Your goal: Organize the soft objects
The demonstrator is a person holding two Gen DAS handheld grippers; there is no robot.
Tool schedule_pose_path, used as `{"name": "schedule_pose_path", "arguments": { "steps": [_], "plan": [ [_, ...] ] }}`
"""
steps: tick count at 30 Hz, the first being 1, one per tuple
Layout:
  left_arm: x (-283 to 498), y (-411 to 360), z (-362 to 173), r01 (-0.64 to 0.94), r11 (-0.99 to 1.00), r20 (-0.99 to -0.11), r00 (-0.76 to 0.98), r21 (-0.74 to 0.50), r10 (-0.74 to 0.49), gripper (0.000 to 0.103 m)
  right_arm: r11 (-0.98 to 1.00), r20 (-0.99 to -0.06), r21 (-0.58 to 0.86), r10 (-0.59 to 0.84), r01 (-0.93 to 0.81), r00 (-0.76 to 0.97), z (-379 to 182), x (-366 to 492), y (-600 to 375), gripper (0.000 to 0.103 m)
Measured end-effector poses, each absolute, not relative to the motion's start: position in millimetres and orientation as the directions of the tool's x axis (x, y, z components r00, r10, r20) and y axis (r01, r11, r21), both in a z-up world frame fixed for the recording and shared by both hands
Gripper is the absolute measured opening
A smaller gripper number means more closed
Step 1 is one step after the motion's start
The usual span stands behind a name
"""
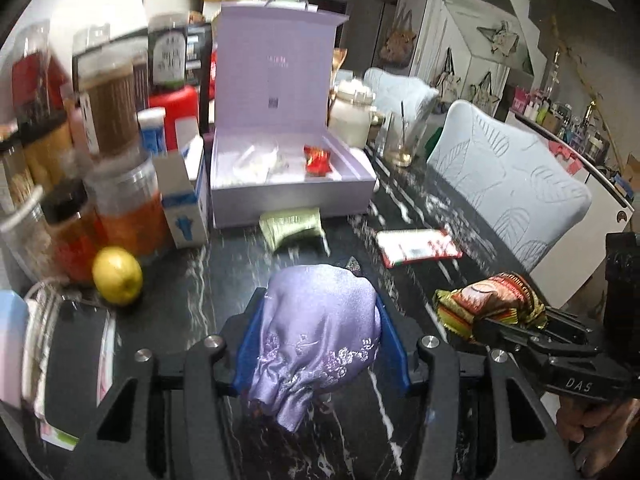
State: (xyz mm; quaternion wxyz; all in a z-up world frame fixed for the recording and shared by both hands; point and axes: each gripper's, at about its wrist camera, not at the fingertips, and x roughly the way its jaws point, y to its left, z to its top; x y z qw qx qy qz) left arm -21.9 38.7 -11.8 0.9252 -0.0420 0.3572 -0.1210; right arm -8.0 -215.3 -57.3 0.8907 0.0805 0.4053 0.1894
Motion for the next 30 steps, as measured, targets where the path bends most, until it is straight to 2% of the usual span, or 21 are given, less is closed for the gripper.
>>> {"name": "schedule_pose_path", "arguments": {
  "steps": [18, 30],
  "plan": [
    [5, 34, 53, 0.236, 0.963, -0.490, 0.828, -0.134, -0.271, 0.052, 0.873, -0.572, 0.241, 0.480, -0.424, 0.665, 20, 27, -195, 0.047],
    [76, 40, 69, 0.206, 0.968, -0.453, 0.856, -0.144, -0.250, 0.052, 0.866, -0.511, 0.216, 0.494, -0.451, 0.703, 50, 92, -183, 0.047]
  ]
}}
